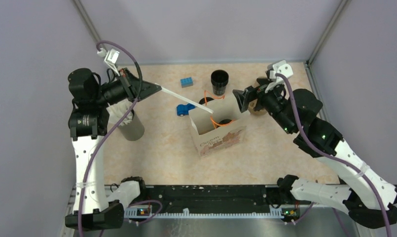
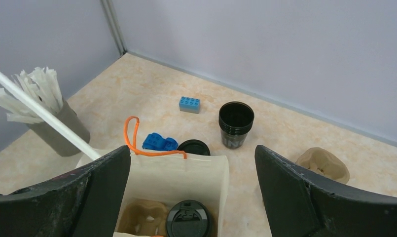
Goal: Pack the takeout coffee
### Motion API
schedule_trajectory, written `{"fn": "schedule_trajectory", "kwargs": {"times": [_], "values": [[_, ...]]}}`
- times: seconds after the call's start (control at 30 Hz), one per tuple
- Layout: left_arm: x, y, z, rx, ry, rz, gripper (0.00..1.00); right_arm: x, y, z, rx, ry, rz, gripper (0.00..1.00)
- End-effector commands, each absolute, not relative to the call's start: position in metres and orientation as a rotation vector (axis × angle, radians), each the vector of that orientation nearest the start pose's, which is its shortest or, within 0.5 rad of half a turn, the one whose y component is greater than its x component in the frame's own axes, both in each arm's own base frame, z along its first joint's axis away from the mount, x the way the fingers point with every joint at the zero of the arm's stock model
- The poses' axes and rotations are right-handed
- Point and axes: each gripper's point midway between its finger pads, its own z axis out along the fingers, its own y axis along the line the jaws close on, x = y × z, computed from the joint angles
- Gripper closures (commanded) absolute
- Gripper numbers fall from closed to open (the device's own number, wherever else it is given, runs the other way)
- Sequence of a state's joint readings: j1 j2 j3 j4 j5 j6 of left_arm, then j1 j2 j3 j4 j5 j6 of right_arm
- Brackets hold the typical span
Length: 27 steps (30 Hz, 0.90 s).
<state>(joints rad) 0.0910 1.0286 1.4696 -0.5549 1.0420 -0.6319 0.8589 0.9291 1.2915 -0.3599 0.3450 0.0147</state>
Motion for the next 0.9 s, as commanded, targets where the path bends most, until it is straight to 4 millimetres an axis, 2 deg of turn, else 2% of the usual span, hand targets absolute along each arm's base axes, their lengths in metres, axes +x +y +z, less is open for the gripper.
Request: {"fn": "schedule_trajectory", "kwargs": {"times": [0.0, 0.13, 0.3, 0.43, 0.6, 0.73, 0.87], "values": [[0.237, -0.144, 0.465, 0.257, 1.638, -1.251, 1.0, 0.241, 0.183, 0.45, -0.32, 1.484, 0.445, 0.06], [0.251, -0.147, 0.441, 0.19, 1.631, -1.324, 1.0, 0.238, 0.176, 0.448, -0.305, 1.497, 0.434, 0.06], [0.264, -0.159, 0.412, 0.172, 1.688, -1.326, 1.0, 0.235, 0.163, 0.442, -0.282, 1.512, 0.397, 0.06], [0.268, -0.196, 0.393, 0.208, 1.709, -1.357, 1.0, 0.233, 0.159, 0.441, -0.278, 1.512, 0.392, 0.06], [0.274, -0.226, 0.37, 0.258, 1.775, -1.38, 1.0, 0.232, 0.161, 0.441, -0.287, 1.505, 0.408, 0.06], [0.278, -0.228, 0.359, 0.271, 1.797, -1.337, 0.91, 0.232, 0.16, 0.439, -0.291, 1.51, 0.391, 0.06], [0.278, -0.228, 0.356, 0.287, 1.807, -1.326, 0.75, 0.234, 0.16, 0.436, -0.298, 1.522, 0.377, 0.06]]}}
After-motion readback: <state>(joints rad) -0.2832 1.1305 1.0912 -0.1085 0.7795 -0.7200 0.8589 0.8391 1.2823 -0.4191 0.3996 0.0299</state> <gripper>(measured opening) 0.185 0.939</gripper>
